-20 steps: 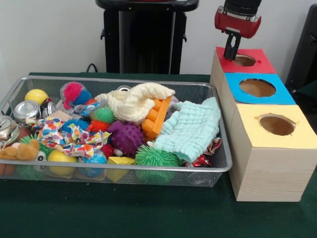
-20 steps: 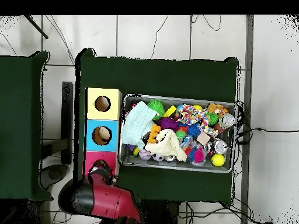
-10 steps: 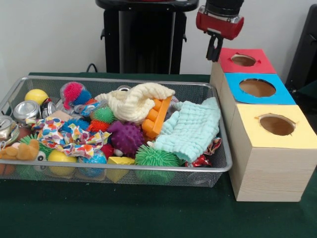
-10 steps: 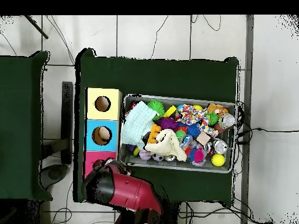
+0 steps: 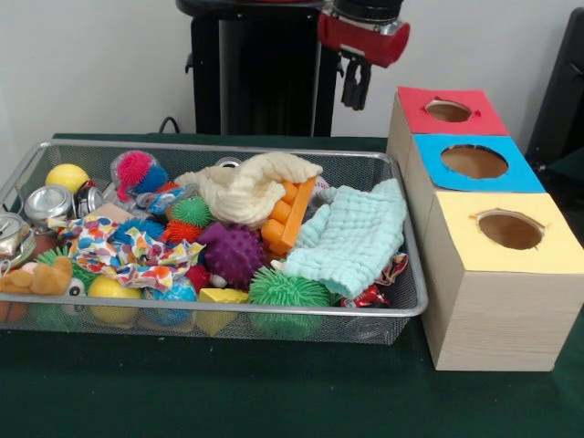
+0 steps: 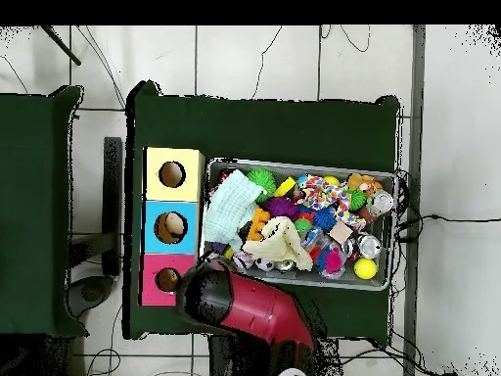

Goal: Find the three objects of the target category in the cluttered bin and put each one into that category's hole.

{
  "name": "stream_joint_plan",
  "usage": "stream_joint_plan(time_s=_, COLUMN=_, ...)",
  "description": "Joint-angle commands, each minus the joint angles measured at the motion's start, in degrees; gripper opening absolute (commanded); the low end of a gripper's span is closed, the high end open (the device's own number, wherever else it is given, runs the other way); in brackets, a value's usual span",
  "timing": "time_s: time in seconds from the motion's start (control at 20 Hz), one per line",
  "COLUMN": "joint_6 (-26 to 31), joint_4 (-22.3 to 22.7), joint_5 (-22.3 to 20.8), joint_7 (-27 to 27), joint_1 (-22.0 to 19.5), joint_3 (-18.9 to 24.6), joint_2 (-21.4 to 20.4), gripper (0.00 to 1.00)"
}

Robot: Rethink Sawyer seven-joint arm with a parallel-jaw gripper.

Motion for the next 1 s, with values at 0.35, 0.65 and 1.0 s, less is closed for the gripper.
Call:
stream_joint_plan(time_s=0.35, joint_6=-2.96, joint_4=-6.23, joint_5=-7.79, joint_7=-4.43, joint_1=-9.45, joint_3=12.26, joint_2=5.68, gripper=0.0)
stream_joint_plan(time_s=0.65, joint_6=-3.22, joint_4=-7.4, joint_5=-11.31, joint_7=-5.08, joint_1=-12.61, joint_3=14.69, joint_2=7.03, gripper=0.0)
stream_joint_plan(time_s=1.0, joint_6=-0.72, joint_4=-12.8, joint_5=-17.35, joint_7=-7.12, joint_1=-15.28, joint_3=15.53, joint_2=7.77, gripper=1.0)
